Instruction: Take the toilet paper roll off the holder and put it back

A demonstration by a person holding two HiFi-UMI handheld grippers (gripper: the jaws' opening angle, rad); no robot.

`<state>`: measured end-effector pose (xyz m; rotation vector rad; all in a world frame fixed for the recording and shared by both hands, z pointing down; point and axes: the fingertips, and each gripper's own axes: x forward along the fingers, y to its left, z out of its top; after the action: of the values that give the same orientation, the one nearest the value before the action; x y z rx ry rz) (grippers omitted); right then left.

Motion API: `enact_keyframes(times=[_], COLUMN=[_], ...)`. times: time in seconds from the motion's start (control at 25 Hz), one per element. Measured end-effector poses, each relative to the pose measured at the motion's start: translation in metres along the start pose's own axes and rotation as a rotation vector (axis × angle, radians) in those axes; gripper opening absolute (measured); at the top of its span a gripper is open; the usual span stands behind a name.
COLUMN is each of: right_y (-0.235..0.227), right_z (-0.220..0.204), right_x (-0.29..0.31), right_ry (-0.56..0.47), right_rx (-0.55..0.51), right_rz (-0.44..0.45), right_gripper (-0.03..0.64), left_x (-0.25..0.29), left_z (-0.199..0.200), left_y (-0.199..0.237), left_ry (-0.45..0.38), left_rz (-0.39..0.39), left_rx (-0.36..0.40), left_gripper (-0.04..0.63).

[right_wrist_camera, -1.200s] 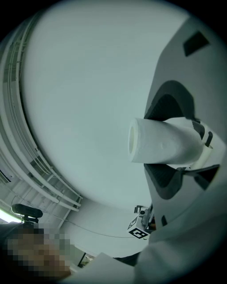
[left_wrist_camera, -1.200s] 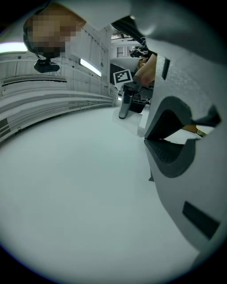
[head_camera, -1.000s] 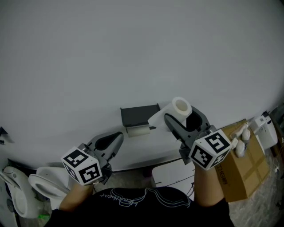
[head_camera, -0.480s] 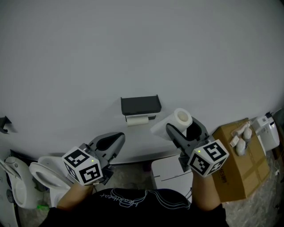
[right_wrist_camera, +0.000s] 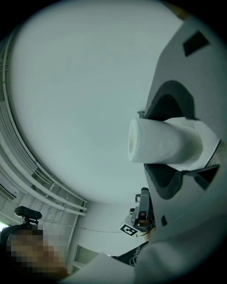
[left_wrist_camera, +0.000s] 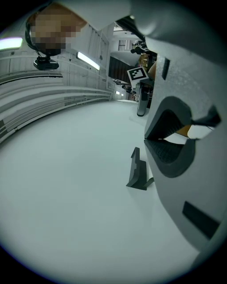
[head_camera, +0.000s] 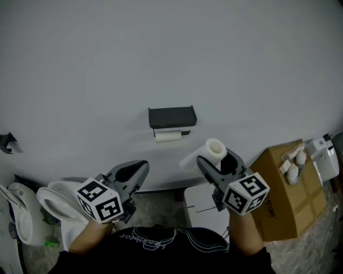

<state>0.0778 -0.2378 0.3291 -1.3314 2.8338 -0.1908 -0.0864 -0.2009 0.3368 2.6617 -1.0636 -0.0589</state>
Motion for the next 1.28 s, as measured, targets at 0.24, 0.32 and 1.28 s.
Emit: enact_keyframes(times=[0.24,0.32,1.28], right_y=[0.006,0.008,0.007], right_z=[-0.016,-0.020,-0.024], right_x=[-0.007,-0.010,-0.007], right_ry=[0.017,0.020,0.044], right_rx=[-0.002,-0.009,-0.038], right_rz=[0.001,0.003,-0.007], right_gripper=[0.294,0.294,0.295], left_x=[-0.009,-0.010,-0.007], left_z=[-0.010,-0.012,-0.017], left_y=[0.000,-0.002,0.011], left_ry=[-0.008,-0.009,-0.012], left_rz=[0.014,0.017,0.017], left_rx=[-0.014,-0.018,-0.048], left_gripper=[0.005,0.005,0.005])
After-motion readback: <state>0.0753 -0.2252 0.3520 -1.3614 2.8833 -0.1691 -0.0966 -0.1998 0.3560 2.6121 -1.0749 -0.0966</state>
